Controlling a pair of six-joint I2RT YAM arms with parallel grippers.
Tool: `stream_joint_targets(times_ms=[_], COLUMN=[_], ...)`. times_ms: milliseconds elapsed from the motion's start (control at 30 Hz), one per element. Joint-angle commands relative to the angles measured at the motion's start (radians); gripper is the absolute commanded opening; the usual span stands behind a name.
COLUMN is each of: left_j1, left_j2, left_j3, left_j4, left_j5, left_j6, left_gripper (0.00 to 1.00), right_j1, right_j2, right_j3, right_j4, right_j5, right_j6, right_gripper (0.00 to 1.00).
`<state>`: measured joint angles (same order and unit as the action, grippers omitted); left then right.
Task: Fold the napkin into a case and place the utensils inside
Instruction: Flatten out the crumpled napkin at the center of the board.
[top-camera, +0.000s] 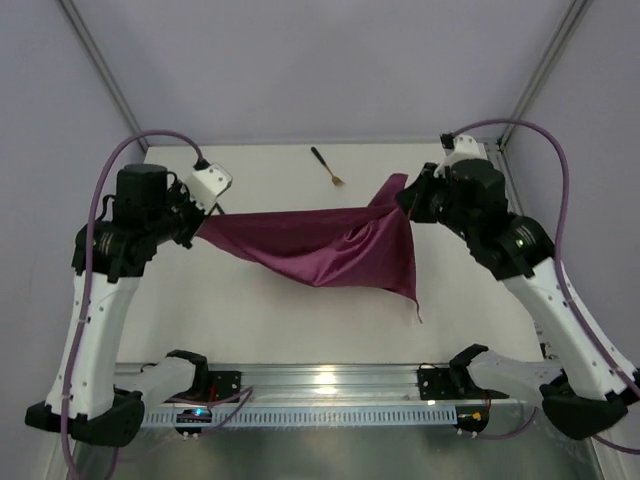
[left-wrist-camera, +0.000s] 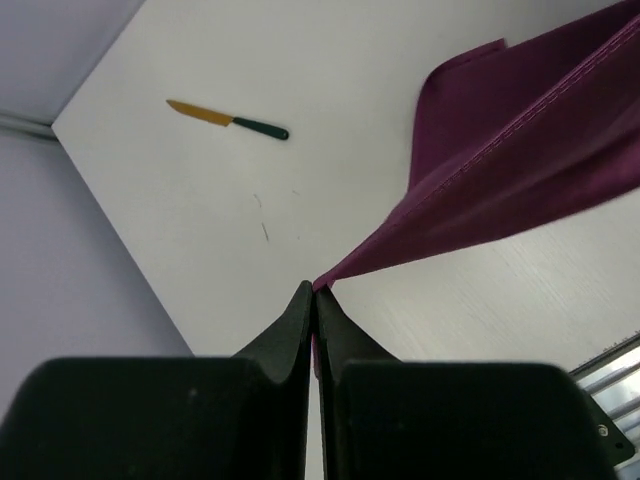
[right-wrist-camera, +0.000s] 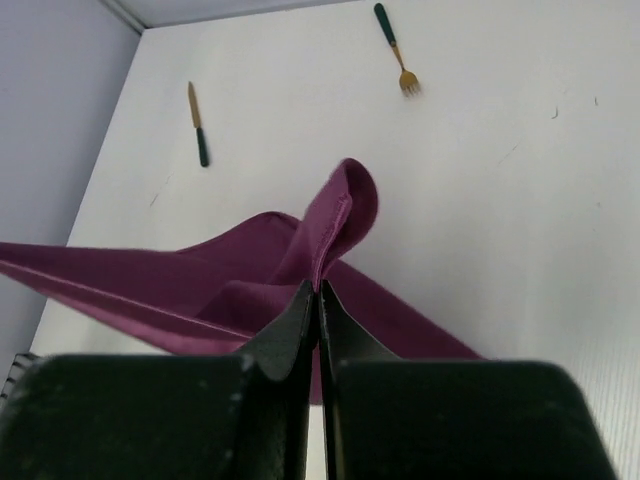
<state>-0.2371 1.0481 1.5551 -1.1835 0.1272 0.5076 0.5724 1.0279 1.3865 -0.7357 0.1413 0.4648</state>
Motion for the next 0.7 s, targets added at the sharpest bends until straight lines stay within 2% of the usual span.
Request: stream_joint_targets(times_ms=[0, 33, 67, 100, 133, 167, 233, 267, 300, 333, 400, 433, 533, 600, 667], left_j1=[0.01, 0.013, 0.018, 0.028, 0.036, 0.048, 0.084, 0.093, 0.102, 0.11, 0.111, 0.111, 0.11, 0.091, 0.07], left_j2=[0.168, 0.208, 0.249, 0.333, 0.377, 0.419, 0.535, 0.562, 0.585, 0.614, 0.625, 0.627, 0.609, 0.581, 0.486], left_j3=[0.005, 0.031, 0.107, 0.159, 0.219, 0.355, 0.498, 0.626, 0.676, 0.716, 0.782, 0.795, 0.806, 0.734, 0.595], left_j4=[0.206, 0.235, 0.26, 0.281, 0.309, 0.317, 0.329, 0.338, 0.352, 0.392, 0.439, 0.473, 0.487, 0.455, 0.481], left_j5=[-0.151, -0.181, -0.196, -0.205, -0.216, -0.219, -0.222, -0.231, -0.238, -0.244, -0.25, -0.245, -0.221, -0.172, -0.13], left_j6=[-0.055, -0.061, -0.067, -0.079, -0.092, -0.101, -0.145, -0.156, -0.164, -0.161, -0.141, -0.117, -0.063, -0.04, -0.003], left_gripper=[0.0, 0.0, 0.0, 0.0, 0.0, 0.0, 0.0, 0.0, 0.0, 0.0, 0.0, 0.0, 0.0, 0.0, 0.0], right_j1=[-0.109, -0.135, -0.178, -0.192, -0.203, -0.215, -0.23, -0.25, -0.262, -0.279, -0.322, -0.333, -0.347, -0.348, -0.347], right_j2=[0.264, 0.329, 0.397, 0.464, 0.598, 0.662, 0.815, 0.846, 0.862, 0.865, 0.799, 0.769, 0.687, 0.655, 0.612], right_j3=[0.084, 0.147, 0.315, 0.413, 0.525, 0.753, 0.963, 1.111, 1.149, 1.161, 1.07, 0.974, 0.896, 0.864, 0.711], right_j4=[0.146, 0.154, 0.136, 0.116, 0.095, 0.043, 0.009, 0.01, 0.031, 0.062, 0.212, 0.319, 0.381, 0.372, 0.381], right_j5=[-0.126, -0.162, -0.166, -0.161, -0.149, -0.135, -0.098, -0.097, -0.103, -0.118, -0.124, -0.126, -0.124, -0.126, -0.165], right_j6=[-0.029, -0.037, -0.049, -0.06, -0.067, -0.08, -0.083, -0.077, -0.049, -0.034, 0.01, 0.017, -0.015, -0.038, -0.043], right_gripper=[0.04, 0.04, 0.04, 0.04, 0.04, 0.04, 0.04, 0.04, 0.04, 0.04, 0.04, 0.04, 0.04, 0.04, 0.04])
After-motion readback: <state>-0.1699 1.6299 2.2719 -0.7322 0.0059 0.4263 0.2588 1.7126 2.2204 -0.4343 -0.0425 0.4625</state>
